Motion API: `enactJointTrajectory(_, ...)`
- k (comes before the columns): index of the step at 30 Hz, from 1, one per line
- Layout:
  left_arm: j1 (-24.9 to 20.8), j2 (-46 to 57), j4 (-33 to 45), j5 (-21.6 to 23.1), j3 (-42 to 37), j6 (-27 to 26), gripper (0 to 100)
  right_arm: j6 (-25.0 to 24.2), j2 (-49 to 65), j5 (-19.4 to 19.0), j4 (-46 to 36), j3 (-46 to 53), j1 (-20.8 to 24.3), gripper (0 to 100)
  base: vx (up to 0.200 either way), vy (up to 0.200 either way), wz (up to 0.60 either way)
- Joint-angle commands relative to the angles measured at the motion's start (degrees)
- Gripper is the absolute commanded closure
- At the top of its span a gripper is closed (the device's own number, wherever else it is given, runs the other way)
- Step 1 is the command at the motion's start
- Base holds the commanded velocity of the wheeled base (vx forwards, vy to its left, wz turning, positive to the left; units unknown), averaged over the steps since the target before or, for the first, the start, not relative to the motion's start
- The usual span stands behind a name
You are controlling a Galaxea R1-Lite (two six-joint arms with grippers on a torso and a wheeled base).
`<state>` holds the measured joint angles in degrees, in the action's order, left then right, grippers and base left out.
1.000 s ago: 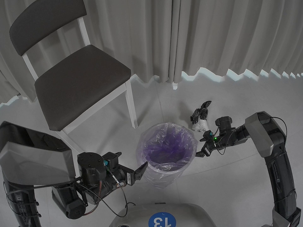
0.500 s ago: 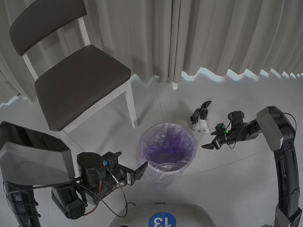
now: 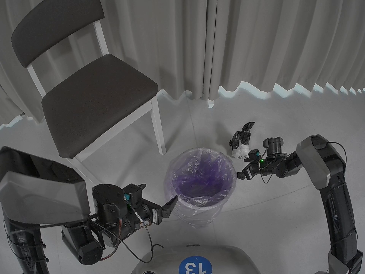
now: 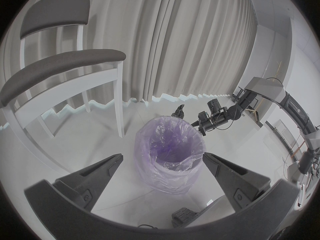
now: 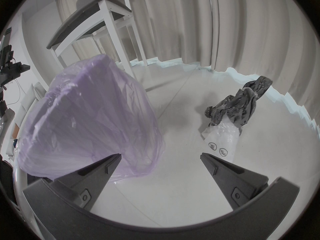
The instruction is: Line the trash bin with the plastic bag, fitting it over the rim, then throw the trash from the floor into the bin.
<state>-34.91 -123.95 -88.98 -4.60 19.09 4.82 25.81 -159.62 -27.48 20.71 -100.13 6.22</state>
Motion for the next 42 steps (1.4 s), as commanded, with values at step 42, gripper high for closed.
enactJointTrajectory(42, 2.1, 4.0, 15.9, -0.1, 12.3, -1.1, 0, -19.4, 44.4, 12.8, 21.4, 51.4, -0.2, 0, 0.000, 0.000, 0.00)
